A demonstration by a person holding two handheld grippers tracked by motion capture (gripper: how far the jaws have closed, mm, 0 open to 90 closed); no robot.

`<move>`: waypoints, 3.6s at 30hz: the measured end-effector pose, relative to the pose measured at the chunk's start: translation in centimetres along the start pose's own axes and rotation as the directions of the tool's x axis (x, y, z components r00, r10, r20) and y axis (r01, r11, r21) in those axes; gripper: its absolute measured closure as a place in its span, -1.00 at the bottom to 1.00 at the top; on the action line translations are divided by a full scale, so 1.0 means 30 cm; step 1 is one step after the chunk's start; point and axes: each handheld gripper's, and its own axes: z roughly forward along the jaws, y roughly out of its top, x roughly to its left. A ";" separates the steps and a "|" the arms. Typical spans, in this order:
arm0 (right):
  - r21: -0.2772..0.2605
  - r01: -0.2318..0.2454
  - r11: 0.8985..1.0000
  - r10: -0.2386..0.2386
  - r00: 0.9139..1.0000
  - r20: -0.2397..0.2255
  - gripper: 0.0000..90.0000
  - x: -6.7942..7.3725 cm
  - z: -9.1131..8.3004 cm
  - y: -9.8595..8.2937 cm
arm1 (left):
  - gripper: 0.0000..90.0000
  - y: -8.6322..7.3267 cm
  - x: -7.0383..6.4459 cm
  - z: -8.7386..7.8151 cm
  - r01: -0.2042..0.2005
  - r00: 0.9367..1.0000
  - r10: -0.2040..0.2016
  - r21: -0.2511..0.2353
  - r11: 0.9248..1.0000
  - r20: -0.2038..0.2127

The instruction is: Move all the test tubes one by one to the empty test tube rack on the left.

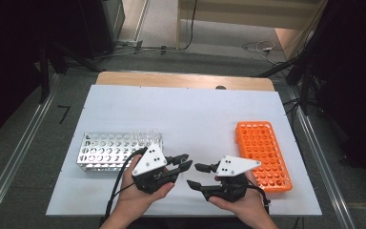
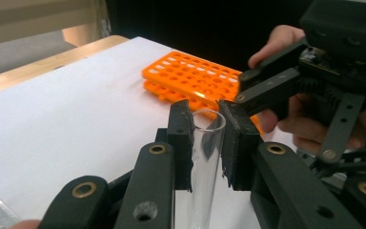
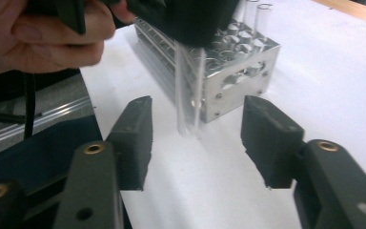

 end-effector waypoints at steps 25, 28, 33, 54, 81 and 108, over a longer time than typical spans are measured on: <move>-0.114 -0.139 0.984 0.160 0.967 0.197 -1.00 -0.233 -0.254 -0.129 | 0.69 0.021 0.299 -0.203 0.059 0.962 -0.075 -0.069 0.996 -0.264; -0.129 -0.159 0.979 0.184 0.959 0.216 -1.00 -0.259 -0.283 -0.146 | 0.69 0.016 0.326 -0.211 0.063 0.956 -0.082 -0.076 0.995 -0.283; -0.149 -0.181 0.972 0.213 0.946 0.245 -1.00 -0.293 -0.324 -0.169 | 0.69 0.003 0.378 -0.225 0.082 0.941 -0.107 -0.091 0.992 -0.320; -0.173 -0.204 0.964 0.246 0.929 0.277 -1.00 -0.331 -0.362 -0.201 | 0.69 -0.143 0.504 -0.165 0.175 0.895 -0.178 -0.044 0.984 -0.409; -0.195 -0.201 0.960 0.252 0.923 0.291 -1.00 -0.359 -0.381 -0.227 | -0.39 -0.154 0.398 -0.268 0.171 0.914 -0.188 -0.078 0.982 -0.361; -0.218 -0.239 0.946 0.308 0.873 0.379 -1.00 -0.469 -0.436 -0.373 | -1.00 -0.294 0.345 -0.435 0.147 0.931 -0.201 -0.191 0.971 -0.306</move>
